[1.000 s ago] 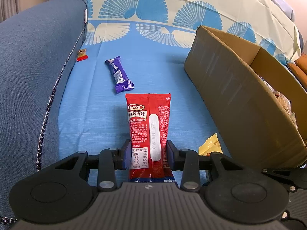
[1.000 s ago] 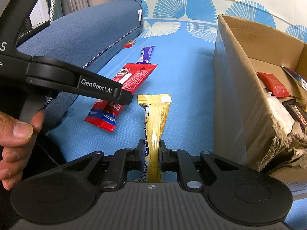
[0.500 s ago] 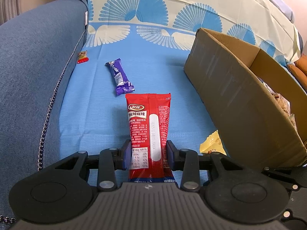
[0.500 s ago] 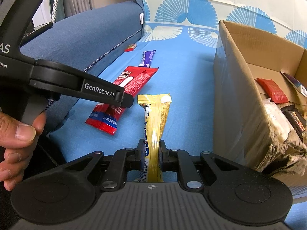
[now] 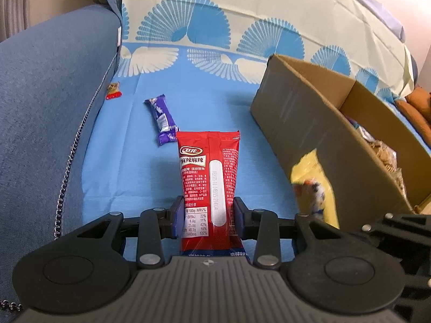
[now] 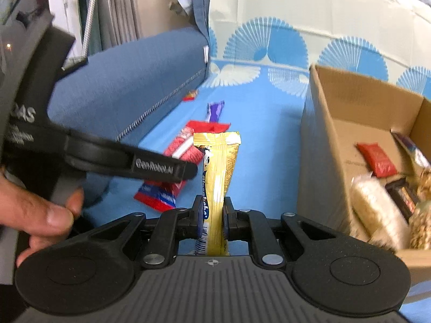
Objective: Organize snacks
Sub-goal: 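Carry the wafer bar with the right gripper while the left carries the red packet over the box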
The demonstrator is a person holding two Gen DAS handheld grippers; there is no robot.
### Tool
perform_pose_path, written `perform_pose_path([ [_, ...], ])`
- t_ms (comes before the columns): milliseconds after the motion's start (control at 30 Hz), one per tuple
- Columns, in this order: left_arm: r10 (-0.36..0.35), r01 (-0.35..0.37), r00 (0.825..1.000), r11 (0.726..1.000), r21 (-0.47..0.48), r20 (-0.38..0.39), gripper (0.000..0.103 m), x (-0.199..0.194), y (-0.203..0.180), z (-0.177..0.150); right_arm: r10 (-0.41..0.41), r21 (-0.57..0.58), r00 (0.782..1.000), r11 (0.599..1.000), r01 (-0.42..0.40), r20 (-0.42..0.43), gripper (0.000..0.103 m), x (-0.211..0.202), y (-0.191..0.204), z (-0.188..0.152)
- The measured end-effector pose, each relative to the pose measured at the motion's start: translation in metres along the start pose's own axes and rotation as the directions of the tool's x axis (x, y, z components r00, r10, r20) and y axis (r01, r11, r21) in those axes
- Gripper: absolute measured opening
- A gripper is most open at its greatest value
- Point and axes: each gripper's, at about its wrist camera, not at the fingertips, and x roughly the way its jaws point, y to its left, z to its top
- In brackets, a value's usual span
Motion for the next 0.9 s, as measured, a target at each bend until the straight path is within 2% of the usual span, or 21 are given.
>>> perform_pose_path([
  [367, -0.044, 0.052, 0.991, 0.997, -0.06, 0.13, 0.041, -0.027, 0.007, 0.003, 0.001, -0.033, 0.987, 0.999, 0.005, 0.158, 0.014, -0.036, -0.004, 0.021],
  [567, -0.027, 0.04, 0.991, 0.995, -0.094, 0.133, 0.041, -0.035, -0.001, 0.01, -0.013, -0.026, 0.972, 0.999, 0.019, 0.235, 0.014, -0.052, -0.016, 0.025],
  [733, -0.033, 0.047, 0.987, 0.995, -0.085, 0.157, 0.041, -0.041, -0.03, 0.029, -0.05, 0.032, 0.953, 0.999, 0.042, 0.3, 0.014, -0.062, -0.035, 0.03],
  [900, -0.065, 0.074, 0.978, 0.996, -0.04, 0.197, 0.041, -0.045, -0.075, 0.058, -0.135, 0.167, 0.926, 0.983, 0.08, 0.353, 0.014, -0.076, -0.068, 0.035],
])
